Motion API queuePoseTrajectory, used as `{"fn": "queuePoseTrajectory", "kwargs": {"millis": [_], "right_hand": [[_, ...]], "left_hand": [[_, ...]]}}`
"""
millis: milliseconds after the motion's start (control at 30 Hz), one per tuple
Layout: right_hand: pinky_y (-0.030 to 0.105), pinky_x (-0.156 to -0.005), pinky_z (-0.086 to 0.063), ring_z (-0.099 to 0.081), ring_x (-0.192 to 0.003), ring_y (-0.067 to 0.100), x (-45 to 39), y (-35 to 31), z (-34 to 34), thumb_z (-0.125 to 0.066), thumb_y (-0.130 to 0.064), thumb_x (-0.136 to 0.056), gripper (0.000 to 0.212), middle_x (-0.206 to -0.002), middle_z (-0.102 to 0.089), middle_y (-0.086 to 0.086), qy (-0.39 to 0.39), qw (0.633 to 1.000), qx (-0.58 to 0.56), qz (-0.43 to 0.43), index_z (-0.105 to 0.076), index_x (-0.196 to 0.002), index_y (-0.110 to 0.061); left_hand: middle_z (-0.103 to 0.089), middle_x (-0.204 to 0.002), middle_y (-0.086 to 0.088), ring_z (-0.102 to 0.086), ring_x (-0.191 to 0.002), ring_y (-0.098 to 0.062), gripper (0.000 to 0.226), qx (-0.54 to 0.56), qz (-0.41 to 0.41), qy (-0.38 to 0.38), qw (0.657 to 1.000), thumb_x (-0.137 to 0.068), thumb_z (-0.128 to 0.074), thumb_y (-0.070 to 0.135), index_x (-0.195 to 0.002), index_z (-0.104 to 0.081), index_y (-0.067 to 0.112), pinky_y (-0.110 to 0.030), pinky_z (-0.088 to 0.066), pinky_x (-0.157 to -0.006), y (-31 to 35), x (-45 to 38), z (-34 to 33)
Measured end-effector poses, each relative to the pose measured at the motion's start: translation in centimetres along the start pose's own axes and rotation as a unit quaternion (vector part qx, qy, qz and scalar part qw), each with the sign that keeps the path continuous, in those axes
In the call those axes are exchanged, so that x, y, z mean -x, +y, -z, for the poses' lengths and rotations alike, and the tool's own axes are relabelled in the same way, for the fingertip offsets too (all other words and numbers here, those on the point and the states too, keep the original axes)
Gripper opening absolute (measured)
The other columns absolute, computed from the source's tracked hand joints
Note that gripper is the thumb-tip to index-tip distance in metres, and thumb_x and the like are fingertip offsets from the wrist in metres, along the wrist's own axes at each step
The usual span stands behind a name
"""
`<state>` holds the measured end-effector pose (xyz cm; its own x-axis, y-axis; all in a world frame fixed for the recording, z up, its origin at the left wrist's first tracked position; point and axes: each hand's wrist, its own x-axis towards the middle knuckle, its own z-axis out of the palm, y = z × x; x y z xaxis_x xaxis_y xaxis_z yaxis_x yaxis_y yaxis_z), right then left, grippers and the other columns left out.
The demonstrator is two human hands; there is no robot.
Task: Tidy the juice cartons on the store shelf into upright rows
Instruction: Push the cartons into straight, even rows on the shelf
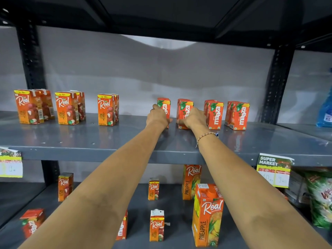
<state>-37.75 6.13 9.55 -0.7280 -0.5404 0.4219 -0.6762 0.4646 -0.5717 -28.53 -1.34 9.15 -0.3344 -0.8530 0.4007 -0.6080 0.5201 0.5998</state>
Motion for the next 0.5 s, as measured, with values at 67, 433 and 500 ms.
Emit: {"fn": "queuePoseTrajectory", "kwargs": {"millis": [67, 433, 500], "right_hand": [[0.034, -0.084, -0.049, -0.060, -0.108, 0.029, 0.0, 0.0, 0.0, -0.077, -0.043, -0.074, 0.068, -0.121, -0.061, 0.012, 0.002, 1.000, -0.001, -0.001, -0.049, -0.127, -0.009], [0.034, -0.080, -0.047, -0.059, -0.109, 0.030, 1.4, -1.3, 1.0, -0.074, -0.034, -0.079, 0.054, -0.119, -0.061, 0.012, 0.003, 0.997, 0.070, 0.011, -0.054, -0.122, -0.007], [0.031, -0.074, -0.043, -0.060, -0.108, 0.030, 2.0, -3.1, 0.5, -0.075, -0.039, -0.077, 0.056, -0.117, -0.062, 0.012, -0.028, 0.998, 0.051, 0.039, -0.055, -0.117, -0.006]], "left_hand": [[-0.051, -0.131, -0.017, -0.052, -0.120, -0.033, 0.074, 0.004, -0.001, -0.003, 1.000, -0.081, -0.070, 0.035, -0.134, -0.028, 0.006, -0.039, -0.046, -0.093, 0.1, 0.1, 0.0], [-0.048, -0.127, -0.022, -0.045, -0.118, -0.035, 0.061, -0.081, -0.099, 0.181, 0.975, -0.086, -0.063, 0.035, -0.126, -0.041, -0.005, -0.039, -0.036, -0.097, -4.1, 0.7, 5.5], [-0.040, -0.132, -0.020, -0.038, -0.121, -0.035, 0.073, -0.044, -0.037, 0.270, 0.961, -0.081, -0.066, 0.041, -0.131, -0.035, -0.003, -0.042, -0.034, -0.098, -6.4, 0.5, 7.2]]}}
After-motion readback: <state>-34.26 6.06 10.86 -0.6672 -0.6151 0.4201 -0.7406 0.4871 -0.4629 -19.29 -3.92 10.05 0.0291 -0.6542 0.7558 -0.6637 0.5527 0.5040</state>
